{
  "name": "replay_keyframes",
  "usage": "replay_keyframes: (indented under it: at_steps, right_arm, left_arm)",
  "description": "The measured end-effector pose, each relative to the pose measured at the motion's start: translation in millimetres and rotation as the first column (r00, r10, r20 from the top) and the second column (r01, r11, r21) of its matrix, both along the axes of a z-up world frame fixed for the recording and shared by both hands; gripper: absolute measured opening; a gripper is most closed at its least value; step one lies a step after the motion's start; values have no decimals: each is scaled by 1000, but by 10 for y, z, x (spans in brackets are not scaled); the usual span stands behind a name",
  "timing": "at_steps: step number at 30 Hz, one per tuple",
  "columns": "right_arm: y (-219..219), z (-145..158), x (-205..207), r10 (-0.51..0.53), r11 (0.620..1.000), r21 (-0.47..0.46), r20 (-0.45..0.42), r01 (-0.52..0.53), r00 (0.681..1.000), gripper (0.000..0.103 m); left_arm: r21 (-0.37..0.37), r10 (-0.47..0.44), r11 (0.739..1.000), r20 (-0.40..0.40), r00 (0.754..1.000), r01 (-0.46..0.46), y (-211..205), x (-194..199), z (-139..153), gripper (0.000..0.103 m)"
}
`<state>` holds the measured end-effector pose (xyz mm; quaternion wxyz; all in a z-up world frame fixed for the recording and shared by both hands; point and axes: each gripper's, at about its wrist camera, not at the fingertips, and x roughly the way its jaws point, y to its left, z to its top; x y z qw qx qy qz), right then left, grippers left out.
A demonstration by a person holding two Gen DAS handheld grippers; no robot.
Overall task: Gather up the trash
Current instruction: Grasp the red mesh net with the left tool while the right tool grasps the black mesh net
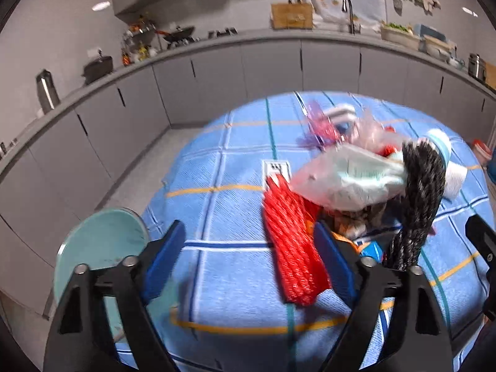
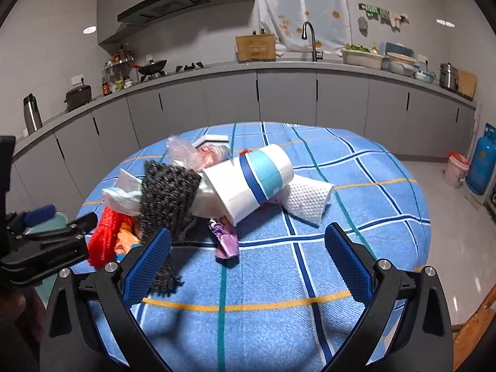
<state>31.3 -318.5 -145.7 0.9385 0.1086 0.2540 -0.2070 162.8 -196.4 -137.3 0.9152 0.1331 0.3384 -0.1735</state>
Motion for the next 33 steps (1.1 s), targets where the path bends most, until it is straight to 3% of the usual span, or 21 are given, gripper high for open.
replay_keyframes:
  at_steps: [2,7,14,19,29,32,33]
  right_arm:
    - [-21,-38,16,-3,1000,8,-9,3,1000,98]
    - [-63,-92,44,-4,1000,21,-17,5,1000,98]
    - [31,-27,102,33,999,29,-2,-33,999,96]
    - [128,-3,279,90,994,65,-19,-88,996,75]
    - [380,48,380,169,984,53,-19,-168,985,71]
    - [376,-1,433,183,981,72,-35,-180,982,59]
    - [358,-25,450,184,980,82,-37,-180,982,49]
  left_arm:
    - [6,-9,1000,-23,1000,9,-60,37,-96,76]
    - [-27,-69,997,-105,992,66,-116,78,-251,25]
    - [-73,-69,995,-69,995,64,23,-63,-82,20]
    - [-75,-37,996,-6,999,37,162,-191,61,20]
    - [-91,-17,996,46,999,21,337,-267,173,19]
    - [-97,-12,995,46,999,17,356,-270,176,19]
    - [-97,-12,995,49,999,17,351,-275,176,19]
